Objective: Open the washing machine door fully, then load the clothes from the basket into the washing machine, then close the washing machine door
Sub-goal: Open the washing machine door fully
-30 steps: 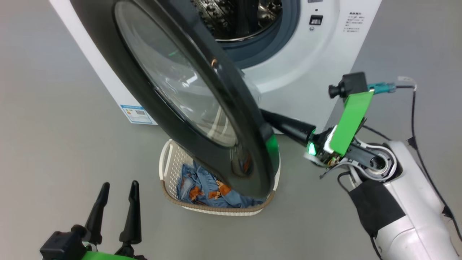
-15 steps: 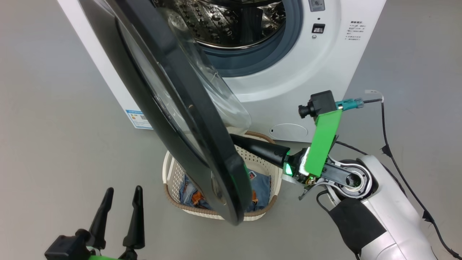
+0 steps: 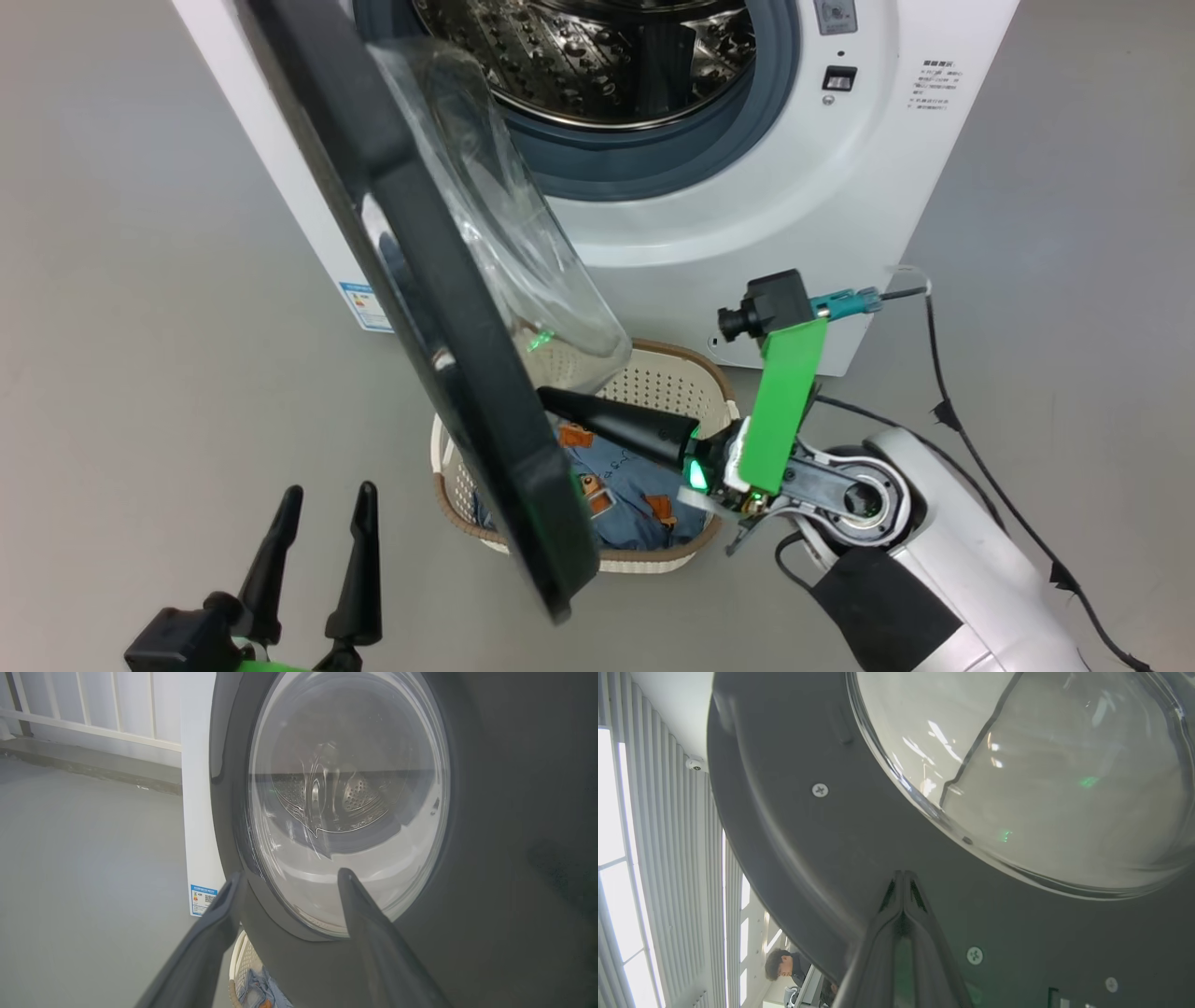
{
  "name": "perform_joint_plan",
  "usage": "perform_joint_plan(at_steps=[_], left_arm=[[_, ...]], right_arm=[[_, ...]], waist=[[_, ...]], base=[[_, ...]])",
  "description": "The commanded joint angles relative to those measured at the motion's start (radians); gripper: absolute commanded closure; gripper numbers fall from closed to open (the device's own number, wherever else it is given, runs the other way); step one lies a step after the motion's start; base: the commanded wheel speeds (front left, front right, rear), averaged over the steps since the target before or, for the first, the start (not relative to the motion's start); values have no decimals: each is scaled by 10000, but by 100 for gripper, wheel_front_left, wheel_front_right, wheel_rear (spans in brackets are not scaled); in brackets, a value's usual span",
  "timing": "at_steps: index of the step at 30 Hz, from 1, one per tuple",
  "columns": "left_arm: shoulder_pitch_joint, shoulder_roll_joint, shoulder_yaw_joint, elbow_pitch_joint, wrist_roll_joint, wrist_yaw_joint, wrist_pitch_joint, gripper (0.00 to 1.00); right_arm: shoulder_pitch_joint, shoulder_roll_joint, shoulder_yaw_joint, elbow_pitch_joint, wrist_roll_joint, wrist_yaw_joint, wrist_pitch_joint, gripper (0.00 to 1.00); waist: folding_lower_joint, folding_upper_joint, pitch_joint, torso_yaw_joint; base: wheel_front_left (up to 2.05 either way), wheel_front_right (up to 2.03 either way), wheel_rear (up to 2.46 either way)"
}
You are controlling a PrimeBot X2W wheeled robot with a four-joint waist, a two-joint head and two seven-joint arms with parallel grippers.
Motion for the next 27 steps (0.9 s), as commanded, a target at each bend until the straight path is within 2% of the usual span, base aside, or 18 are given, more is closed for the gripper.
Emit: perform_joint_plan(at_steps=[1, 18, 27], left_arm=[[-263, 89, 298, -193, 28, -25, -65, 0], [-257, 73, 334, -223, 38, -25, -65, 0], [-115, 95, 491, -218, 92, -25, -65, 0]], right_arm=[[45, 342, 360, -384, 203, 16, -126, 100], [-88, 344, 1111, -362, 565, 16, -610, 100], [77, 319, 596, -579, 29, 16, -720, 100]], waist=[[0, 0, -16, 11], [0, 0, -62, -8], [0, 0, -291, -175]], base=[[0, 0, 0], [0, 0, 0], [0, 0, 0]])
